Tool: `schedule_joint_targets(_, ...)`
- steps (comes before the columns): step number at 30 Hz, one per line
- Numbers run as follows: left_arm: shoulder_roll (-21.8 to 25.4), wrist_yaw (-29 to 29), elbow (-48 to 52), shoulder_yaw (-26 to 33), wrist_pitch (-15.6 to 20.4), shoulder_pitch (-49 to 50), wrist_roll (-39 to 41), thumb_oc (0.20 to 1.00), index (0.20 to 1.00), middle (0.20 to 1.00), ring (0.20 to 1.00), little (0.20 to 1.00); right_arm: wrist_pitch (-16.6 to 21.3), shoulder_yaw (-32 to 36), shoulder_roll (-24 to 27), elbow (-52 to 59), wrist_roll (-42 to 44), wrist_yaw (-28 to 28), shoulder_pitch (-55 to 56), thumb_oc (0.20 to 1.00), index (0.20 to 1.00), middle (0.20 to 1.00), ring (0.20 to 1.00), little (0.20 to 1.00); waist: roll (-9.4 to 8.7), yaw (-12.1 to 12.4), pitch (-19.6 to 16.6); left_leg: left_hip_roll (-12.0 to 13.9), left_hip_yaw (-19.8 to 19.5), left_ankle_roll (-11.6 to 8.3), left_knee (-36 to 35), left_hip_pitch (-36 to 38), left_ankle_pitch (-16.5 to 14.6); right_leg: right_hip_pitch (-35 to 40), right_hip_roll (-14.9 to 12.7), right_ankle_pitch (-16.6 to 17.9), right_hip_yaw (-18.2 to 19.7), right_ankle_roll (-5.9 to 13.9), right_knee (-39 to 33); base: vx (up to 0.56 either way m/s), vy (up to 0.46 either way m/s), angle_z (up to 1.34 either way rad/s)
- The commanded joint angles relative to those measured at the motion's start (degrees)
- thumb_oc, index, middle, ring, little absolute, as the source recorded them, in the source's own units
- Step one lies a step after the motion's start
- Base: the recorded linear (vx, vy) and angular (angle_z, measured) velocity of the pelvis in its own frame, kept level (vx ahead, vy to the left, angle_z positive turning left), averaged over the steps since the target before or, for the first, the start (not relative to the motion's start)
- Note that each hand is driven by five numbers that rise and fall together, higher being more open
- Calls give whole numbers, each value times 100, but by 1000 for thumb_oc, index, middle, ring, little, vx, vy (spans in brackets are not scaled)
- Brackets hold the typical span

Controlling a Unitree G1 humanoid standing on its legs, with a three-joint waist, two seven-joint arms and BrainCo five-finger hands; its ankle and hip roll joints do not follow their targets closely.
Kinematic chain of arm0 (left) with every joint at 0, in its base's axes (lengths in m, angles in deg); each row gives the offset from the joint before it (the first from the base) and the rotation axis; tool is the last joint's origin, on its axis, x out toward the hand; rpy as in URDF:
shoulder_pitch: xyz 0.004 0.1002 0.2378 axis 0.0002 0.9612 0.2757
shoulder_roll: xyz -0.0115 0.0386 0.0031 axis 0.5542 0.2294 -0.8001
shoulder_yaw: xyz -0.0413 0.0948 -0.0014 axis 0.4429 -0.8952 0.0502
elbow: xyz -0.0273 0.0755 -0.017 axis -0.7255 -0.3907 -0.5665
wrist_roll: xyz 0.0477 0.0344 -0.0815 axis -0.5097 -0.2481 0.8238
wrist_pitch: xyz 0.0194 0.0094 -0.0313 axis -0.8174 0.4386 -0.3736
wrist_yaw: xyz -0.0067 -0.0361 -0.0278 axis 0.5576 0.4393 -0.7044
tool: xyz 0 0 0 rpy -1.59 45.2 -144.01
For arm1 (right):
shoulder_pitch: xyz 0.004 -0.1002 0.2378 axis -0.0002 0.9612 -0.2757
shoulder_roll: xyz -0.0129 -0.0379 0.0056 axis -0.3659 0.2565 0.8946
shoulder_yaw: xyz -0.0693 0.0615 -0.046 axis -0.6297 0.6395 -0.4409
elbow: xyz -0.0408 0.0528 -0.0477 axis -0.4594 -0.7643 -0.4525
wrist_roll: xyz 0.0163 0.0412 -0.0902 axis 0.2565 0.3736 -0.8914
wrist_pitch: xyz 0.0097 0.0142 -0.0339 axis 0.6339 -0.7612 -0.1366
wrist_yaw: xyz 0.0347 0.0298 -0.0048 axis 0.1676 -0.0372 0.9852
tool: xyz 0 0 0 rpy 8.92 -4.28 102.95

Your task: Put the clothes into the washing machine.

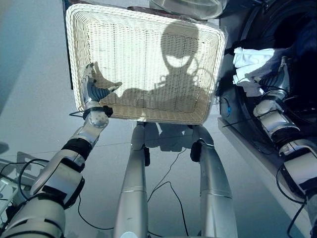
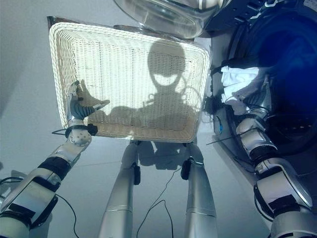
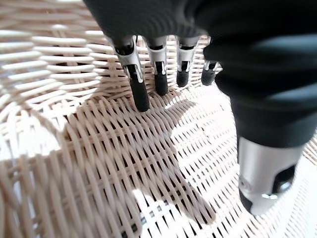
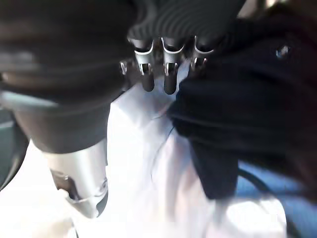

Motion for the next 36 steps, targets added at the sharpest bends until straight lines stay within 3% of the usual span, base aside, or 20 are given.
schedule_joint_targets(1, -328, 10, -226, 382, 28, -90, -106, 1000, 1000, 1000, 1000, 1000, 57, -260, 183, -73, -224, 5, 176, 1000, 1000, 1000, 1000, 1000, 187, -124, -142, -377, 300, 446, 411, -75, -324, 281, 391, 578, 36, 432, -590, 0, 0, 0)
schedule_joint_targets(9, -447, 46, -424, 301, 97, -313, -124, 1000, 1000, 1000, 1000, 1000, 5, -559, -50, -900, -432, 260, -100, 1000, 1000, 1000, 1000, 1000, 287, -80, -142, -382, 303, 443, 410, -150, -277, 191, 378, 620, 50, 428, -584, 0, 0, 0)
schedule_joint_targets(15, -462, 100, -433, 257, 90, -485, -48, 1000, 1000, 1000, 1000, 1000, -540, -763, -32, -1269, -492, 402, -589, 1000, 1000, 1000, 1000, 1000, 374, -34, -142, -396, 283, 431, 389, -229, -240, 112, 362, 656, 75, 426, -627, 0, 0, 0)
schedule_joint_targets(16, -464, 123, -413, 259, 120, -529, -3, 1000, 1000, 1000, 1000, 1000, -878, -855, 4, -1381, -593, 487, -820, 1000, 1000, 1000, 1000, 1000, 420, -5, -142, -401, 286, 421, 344, -240, -215, 91, 359, 673, 69, 424, -657, 0, 0, 0)
schedule_joint_targets(17, -456, 133, -413, 260, 136, -550, 15, 1000, 1000, 1000, 1000, 1000, -953, -894, 20, -1440, -639, 501, -896, 451, 451, 451, 451, 451, 437, 7, -142, -396, 291, 418, 324, -251, -200, 76, 359, 675, 64, 421, -662, 0, 0, 0)
schedule_joint_targets(18, -451, 131, -388, 243, 156, -558, 50, 1000, 1000, 1000, 1000, 1000, -1129, -974, 55, -1484, -619, 493, -1005, 200, 200, 200, 200, 200, 457, 23, -142, -403, 276, 415, 307, -271, -181, 57, 358, 684, 65, 415, -675, 0, 0, 0)
schedule_joint_targets(24, -411, 106, -191, 231, 157, -570, 165, 1000, 1000, 1000, 1000, 1000, -1617, -1195, 203, -1595, -1044, 480, -1322, 200, 200, 200, 200, 200, 505, 76, -142, -406, 235, 407, 272, -398, -132, -48, 366, 694, 65, 409, -675, 0, 0, 0)
schedule_joint_targets(36, -247, 175, -69, 289, 137, -543, 279, 1000, 1000, 1000, 1000, 1000, -1706, -1224, 420, -1609, -1185, 431, -1416, 200, 200, 200, 200, 200, 465, 79, -142, -430, 161, 409, 219, -503, -101, -134, 387, 738, 57, 422, -722, 0, 0, 0)
